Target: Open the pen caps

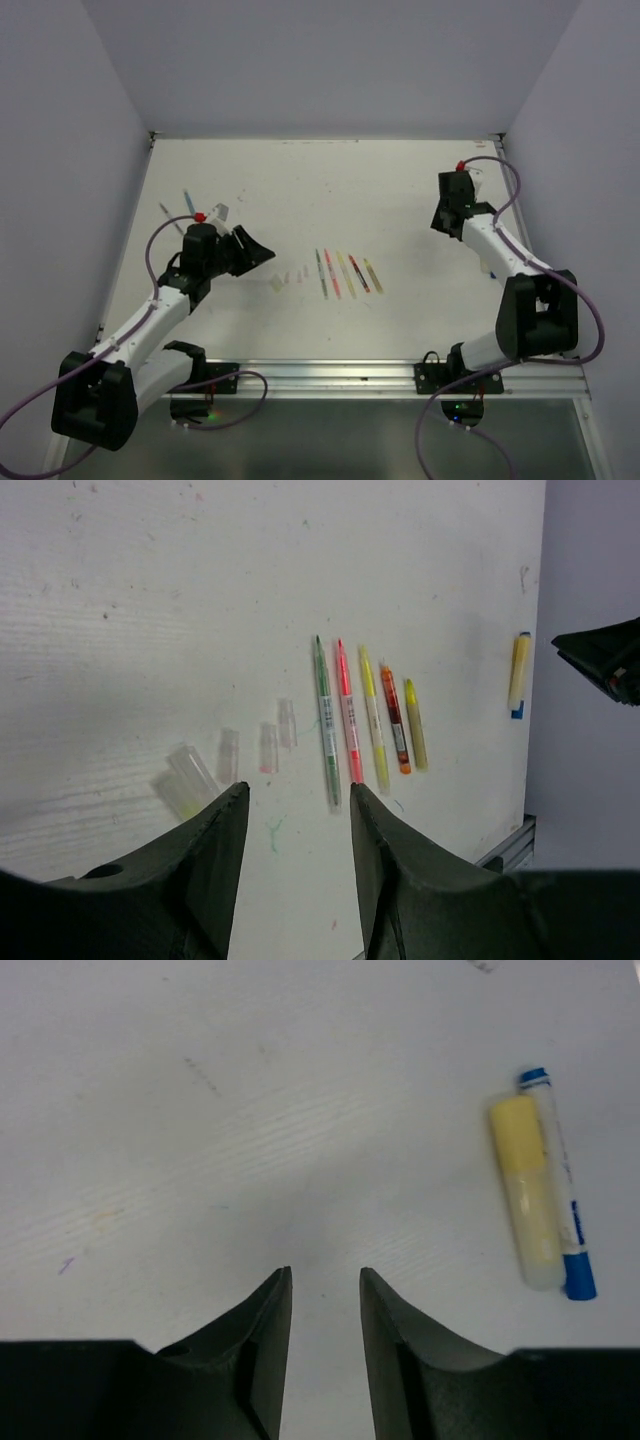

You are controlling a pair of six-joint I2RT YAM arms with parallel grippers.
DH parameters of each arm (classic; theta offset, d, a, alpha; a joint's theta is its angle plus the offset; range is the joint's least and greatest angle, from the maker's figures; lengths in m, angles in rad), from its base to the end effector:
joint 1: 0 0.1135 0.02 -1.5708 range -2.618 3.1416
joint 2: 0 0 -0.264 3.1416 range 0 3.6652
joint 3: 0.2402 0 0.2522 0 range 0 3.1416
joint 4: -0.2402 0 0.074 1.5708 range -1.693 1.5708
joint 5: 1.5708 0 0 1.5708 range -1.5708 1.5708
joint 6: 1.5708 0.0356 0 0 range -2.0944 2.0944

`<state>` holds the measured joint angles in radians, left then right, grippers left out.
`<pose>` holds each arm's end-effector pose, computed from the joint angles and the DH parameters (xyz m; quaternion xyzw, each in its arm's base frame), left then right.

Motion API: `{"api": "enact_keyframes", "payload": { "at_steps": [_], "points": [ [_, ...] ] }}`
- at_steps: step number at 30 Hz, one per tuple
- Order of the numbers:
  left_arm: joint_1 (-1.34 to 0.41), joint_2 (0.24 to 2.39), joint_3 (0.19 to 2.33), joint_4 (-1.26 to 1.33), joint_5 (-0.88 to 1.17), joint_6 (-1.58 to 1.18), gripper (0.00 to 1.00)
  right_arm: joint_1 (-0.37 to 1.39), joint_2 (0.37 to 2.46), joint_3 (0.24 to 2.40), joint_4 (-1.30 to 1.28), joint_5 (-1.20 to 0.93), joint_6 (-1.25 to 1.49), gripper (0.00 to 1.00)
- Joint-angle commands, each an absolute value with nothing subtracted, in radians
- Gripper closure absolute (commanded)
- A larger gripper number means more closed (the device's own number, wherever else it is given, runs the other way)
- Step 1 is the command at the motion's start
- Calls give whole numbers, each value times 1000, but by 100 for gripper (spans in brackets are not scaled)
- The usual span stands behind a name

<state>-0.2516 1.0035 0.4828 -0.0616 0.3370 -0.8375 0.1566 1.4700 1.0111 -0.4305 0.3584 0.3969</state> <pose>0.2008 -0.0638 0.2072 -0.1744 0.8539 -0.3685 0.3235 0.3054 0.0356 0.2381 0.1703 0.9136 -0.0718 0.3622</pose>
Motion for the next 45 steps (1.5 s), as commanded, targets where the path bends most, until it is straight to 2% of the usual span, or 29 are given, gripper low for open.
{"api": "enact_keyframes", "payload": {
  "at_steps": [1, 9, 11, 15, 45],
  "points": [
    [-259, 1003, 532, -23, 416, -845, 52, 88, 1502, 1048, -503, 522, 416, 60],
    [-287, 1022, 522, 24, 422, -865, 48, -83, 1557, 1003, -425, 431, 354, 59],
    [-296, 1025, 515, 44, 422, -868, 48, -106, 1555, 1012, -423, 404, 354, 50],
    [-308, 1046, 502, 78, 426, -880, 48, -162, 1562, 1040, -416, 360, 345, 50],
    [-341, 1072, 506, 109, 451, -877, 47, -229, 1689, 1032, -368, 344, 364, 50]
  ]
}}
